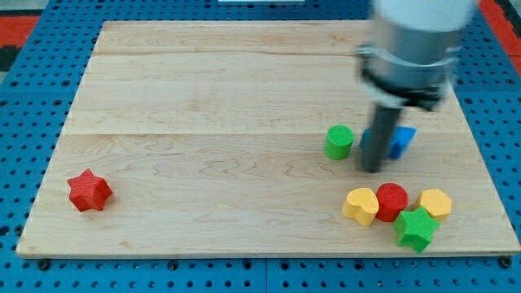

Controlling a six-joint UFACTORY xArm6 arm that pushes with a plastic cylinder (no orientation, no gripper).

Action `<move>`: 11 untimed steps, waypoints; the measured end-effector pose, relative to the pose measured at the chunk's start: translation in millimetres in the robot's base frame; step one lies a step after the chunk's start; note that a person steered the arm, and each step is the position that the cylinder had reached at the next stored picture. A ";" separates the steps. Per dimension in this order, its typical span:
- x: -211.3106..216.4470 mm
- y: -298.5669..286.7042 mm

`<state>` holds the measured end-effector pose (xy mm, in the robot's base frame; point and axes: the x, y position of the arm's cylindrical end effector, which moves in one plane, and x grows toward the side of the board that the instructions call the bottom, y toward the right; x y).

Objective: Move yellow hexagon to the bottom right

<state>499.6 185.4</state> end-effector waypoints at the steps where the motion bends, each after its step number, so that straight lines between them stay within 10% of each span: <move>1: 31.6 111.6; 2: 116.4 123.9; 5: 118.3 -89.8; 9: 69.8 31.4; 11: 30.8 -20.0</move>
